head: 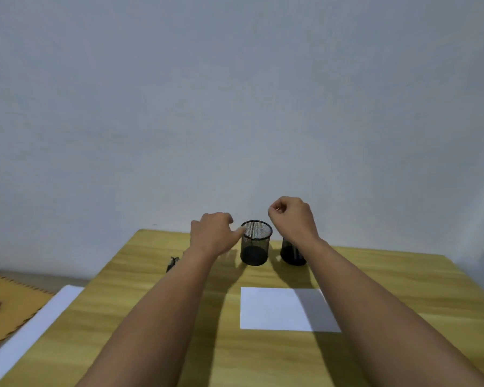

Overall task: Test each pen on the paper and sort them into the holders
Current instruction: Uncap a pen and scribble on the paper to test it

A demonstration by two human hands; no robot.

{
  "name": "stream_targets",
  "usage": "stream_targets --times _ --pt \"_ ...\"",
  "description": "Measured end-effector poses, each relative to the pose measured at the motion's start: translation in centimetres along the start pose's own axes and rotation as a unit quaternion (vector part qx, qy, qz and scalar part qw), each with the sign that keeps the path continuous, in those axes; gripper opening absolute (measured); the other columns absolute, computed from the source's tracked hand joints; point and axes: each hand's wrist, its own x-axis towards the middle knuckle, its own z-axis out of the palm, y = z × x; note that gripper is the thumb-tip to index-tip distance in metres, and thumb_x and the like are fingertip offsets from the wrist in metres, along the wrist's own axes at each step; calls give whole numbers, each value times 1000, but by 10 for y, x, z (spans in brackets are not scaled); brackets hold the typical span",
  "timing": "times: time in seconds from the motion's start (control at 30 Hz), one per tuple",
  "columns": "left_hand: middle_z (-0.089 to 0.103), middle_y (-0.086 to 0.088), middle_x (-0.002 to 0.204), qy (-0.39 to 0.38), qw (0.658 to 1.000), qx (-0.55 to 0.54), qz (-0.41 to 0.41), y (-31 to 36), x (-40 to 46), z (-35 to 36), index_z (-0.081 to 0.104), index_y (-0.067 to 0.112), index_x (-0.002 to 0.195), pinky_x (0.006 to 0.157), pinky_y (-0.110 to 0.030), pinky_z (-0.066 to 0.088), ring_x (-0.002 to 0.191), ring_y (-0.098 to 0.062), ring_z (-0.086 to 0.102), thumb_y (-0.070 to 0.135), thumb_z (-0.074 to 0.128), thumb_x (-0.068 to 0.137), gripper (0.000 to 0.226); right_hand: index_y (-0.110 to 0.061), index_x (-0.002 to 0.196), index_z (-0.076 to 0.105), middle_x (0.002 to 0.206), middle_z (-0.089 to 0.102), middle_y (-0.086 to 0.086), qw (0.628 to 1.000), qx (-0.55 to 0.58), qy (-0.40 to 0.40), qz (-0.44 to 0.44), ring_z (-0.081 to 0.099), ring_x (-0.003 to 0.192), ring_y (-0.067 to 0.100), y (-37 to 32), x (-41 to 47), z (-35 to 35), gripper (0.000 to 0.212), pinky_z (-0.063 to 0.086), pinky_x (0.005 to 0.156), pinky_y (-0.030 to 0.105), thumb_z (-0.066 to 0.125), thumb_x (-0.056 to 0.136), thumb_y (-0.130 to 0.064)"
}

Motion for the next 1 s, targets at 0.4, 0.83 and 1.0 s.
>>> stream_targets --times 0.4,0.83,1.0 --pt "61 -2 136 -14 993 -22 -118 -161 -57 26 63 24 130 95 -45 51 124 -28 56 47 53 94 44 -19 73 72 81 76 -1 971 -31 -237 14 74 83 21 -30 -48 152 15 63 83 37 73 87 -22" --pt "62 5 137 -23 997 9 -73 -185 -57 35 64 27 132 99 -44 44 126 -21 55 44 49 96 42 -12 119 66 126 71 10 947 -189 -256 42 67 116 35 -57 -60 200 28 50 80 37 68 96 -29" --pt "57 1 144 -46 994 -32 -90 -173 -56 24 55 27 141 102 -45 46 131 -25 52 48 47 98 48 -9 98 67 108 76 11 958 -111 -252 77 72 98 36 -49 -55 163 35 54 74 37 63 86 -43"
